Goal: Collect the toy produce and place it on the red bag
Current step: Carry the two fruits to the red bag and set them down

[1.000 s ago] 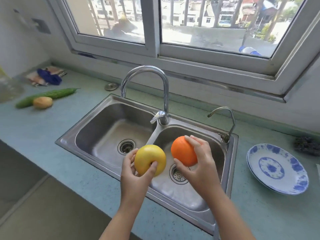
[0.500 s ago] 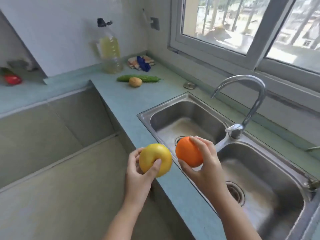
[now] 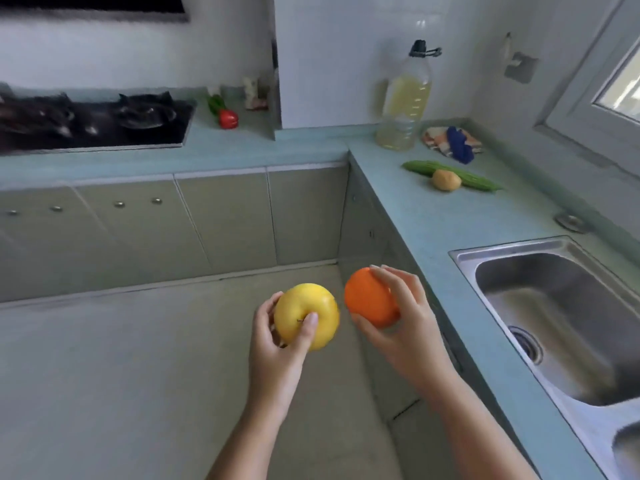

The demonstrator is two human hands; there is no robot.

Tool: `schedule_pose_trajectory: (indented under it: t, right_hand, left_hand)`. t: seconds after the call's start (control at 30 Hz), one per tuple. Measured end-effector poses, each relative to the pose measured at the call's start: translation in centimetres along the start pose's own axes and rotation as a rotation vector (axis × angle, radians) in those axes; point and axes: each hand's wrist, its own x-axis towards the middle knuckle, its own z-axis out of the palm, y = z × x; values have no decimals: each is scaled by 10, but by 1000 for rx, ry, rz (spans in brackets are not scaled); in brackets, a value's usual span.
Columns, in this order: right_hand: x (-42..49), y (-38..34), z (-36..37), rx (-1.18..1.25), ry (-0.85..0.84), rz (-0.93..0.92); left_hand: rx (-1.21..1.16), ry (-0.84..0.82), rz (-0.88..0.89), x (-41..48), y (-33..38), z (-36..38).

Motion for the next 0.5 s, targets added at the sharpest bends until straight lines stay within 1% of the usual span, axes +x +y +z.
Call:
schedule_pose_trajectory:
  t: [0.27, 0.5]
  right_hand:
    - [42, -70, 130, 64, -188, -101]
    - [67, -114, 225, 133, -369, -196]
  left_hand:
    - [50, 204, 46, 56, 8, -131]
    - [42, 397, -14, 82, 0, -216]
